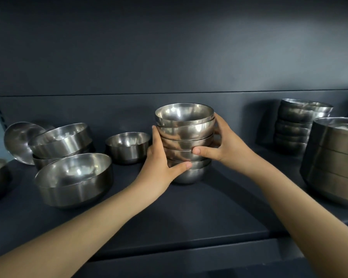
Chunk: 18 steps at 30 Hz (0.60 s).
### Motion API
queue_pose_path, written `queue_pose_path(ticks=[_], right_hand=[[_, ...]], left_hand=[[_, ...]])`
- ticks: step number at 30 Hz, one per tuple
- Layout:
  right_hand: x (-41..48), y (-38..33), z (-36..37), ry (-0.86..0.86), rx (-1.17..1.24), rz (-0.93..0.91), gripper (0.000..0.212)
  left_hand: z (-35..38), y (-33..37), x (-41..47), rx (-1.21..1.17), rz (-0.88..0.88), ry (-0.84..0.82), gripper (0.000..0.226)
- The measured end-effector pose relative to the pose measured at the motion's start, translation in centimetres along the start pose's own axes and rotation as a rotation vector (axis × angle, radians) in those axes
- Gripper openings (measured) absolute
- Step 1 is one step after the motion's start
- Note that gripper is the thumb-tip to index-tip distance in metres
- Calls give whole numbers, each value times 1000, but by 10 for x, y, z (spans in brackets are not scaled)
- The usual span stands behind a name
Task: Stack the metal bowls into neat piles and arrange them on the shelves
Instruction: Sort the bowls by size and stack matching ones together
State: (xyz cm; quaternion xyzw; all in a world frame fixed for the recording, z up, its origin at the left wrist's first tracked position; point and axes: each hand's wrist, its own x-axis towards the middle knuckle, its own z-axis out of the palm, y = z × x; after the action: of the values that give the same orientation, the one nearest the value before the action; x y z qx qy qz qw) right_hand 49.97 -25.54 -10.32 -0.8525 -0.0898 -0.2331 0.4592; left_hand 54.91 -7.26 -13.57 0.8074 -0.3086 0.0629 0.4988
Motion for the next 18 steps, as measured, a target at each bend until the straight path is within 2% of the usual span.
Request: queue_pose_path(ticks=[9, 12, 15, 18], right_hand=[[-16, 27, -80, 188, -145, 128, 79], [-7, 40, -94, 239, -194, 191, 102], [2, 55, -99, 291, -188, 242, 106], [6, 67, -94, 316, -195, 328, 123]], left_hand=[[80, 36, 58, -128, 71, -220, 119], [100, 38, 82, -164, 67, -274, 117], [115, 38, 100, -168, 55, -294, 121], [126, 30, 111, -176, 44, -323, 125]])
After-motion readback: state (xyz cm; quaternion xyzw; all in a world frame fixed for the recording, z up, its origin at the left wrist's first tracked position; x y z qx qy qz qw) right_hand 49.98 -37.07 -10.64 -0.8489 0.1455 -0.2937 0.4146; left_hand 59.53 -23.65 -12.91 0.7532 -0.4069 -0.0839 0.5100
